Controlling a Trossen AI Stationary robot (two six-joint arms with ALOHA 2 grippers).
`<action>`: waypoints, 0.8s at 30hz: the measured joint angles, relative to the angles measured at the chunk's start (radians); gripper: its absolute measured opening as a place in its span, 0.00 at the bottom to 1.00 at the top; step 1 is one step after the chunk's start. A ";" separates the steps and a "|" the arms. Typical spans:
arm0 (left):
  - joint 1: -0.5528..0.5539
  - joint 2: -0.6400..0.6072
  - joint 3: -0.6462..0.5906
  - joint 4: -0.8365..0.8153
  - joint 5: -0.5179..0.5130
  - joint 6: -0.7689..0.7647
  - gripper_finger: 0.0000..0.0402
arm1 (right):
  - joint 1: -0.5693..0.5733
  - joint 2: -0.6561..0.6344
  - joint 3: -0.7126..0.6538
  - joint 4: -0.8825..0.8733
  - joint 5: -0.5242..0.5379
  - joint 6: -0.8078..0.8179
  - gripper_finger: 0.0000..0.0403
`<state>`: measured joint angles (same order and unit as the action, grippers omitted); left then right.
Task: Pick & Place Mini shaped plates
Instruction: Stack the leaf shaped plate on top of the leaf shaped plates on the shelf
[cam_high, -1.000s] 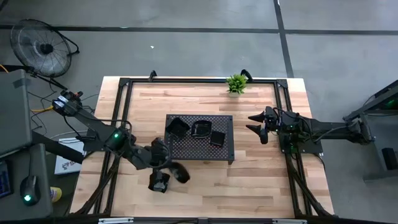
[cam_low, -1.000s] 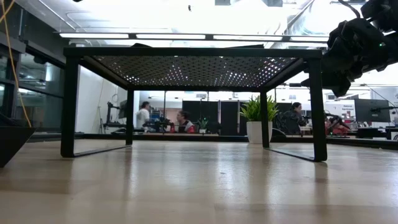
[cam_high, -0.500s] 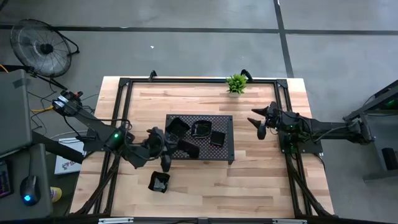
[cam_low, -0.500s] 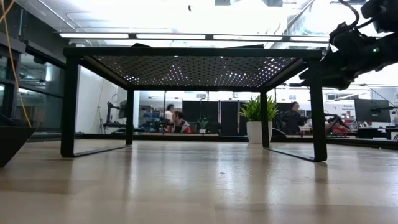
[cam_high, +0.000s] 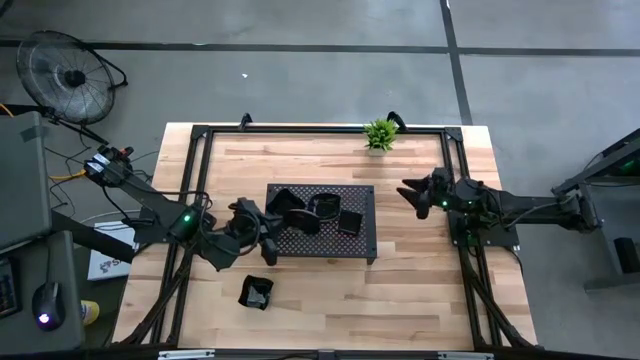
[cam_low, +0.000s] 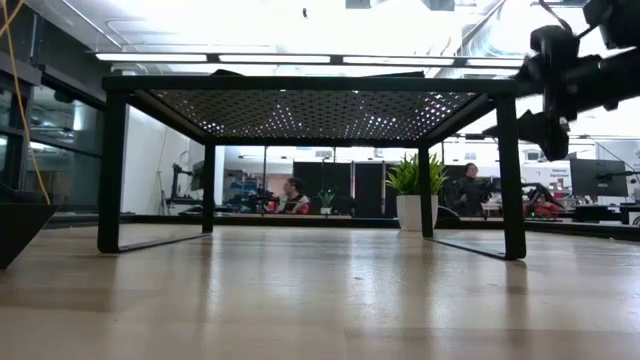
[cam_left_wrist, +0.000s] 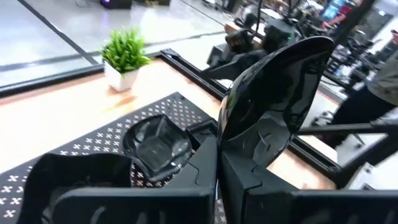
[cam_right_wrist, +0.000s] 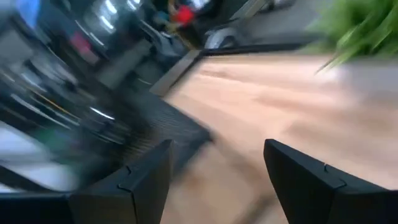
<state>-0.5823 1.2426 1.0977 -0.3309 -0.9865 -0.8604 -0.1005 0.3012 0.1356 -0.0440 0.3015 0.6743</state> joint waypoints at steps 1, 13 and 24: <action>0.000 0.002 0.000 0.001 -0.014 -0.001 0.00 | 0.000 0.000 0.000 0.027 -0.034 0.110 0.61; 0.062 0.018 0.000 0.059 -0.075 0.032 0.00 | 0.109 0.066 0.016 0.584 -0.098 -0.027 0.61; 0.160 0.050 0.000 0.284 0.061 0.285 0.00 | 0.367 0.452 0.405 0.254 0.284 -0.230 0.61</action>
<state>-0.4228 1.2927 1.0977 -0.0468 -0.9251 -0.5751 0.2663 0.7533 0.5406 0.2102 0.5860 0.4446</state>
